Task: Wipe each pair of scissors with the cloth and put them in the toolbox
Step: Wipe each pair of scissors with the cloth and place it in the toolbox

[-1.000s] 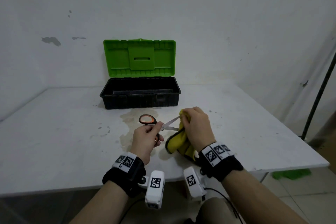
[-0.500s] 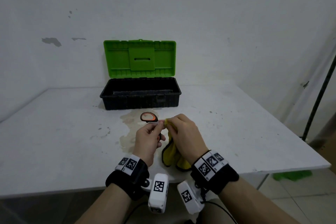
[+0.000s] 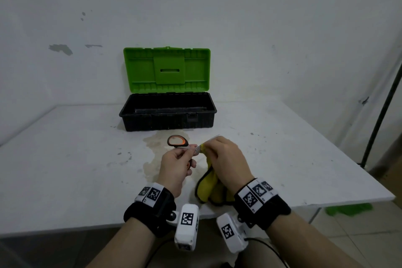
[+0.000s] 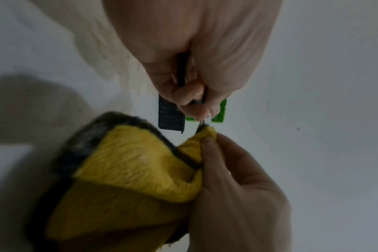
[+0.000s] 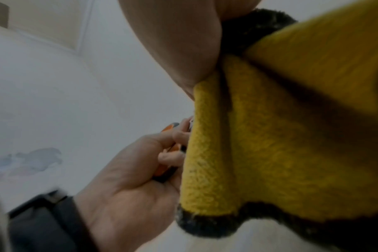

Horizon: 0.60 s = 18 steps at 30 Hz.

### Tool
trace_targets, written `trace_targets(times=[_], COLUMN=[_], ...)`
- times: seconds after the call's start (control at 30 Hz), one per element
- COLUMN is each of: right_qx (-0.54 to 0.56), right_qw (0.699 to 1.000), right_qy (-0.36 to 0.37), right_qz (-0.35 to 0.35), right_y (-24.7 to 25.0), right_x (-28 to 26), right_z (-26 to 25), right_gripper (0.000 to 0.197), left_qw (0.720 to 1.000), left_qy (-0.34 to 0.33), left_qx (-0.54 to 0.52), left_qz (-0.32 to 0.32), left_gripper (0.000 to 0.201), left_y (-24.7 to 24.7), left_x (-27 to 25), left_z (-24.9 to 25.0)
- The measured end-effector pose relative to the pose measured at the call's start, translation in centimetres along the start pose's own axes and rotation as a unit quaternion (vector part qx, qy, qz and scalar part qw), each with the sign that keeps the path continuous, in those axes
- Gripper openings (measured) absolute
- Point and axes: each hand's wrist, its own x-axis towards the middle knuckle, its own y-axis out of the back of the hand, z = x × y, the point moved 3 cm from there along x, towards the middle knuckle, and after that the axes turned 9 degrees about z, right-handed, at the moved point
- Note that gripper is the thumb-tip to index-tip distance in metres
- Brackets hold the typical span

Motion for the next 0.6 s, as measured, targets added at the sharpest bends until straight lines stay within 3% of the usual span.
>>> trace_targets(times=[0.17,0.27,0.4,0.6], right_qx=[-0.012,0.004,-0.016,-0.042], right_qw=[0.992,0.996,0.999,0.995], right_qy=[-0.115,-0.075,-0.007,-0.092], right_qz=[0.056,0.048,-0.035,0.008], right_y=[1.4,1.5,0.0,1.3], right_x=[1.5,1.2,0.0,1.6], right_z=[2.5,2.0,0.1,2.1], right_gripper=[0.016,0.014,0.017,0.018], left_qw=[1.0,1.0,1.0,1.0], left_qy=[-0.01,0.003,0.006,-0.011], left_qx=[0.01,-0.001,0.003,0.028], left_qz=[0.005,0.019,0.009,0.001], left_gripper=[0.013,0.013,0.014,0.012], left_y=[0.5,0.7,0.3,0.6], left_x=[-0.1,-0.1,-0.2,-0.5], left_z=[-0.2,-0.4,-0.6,-0.2])
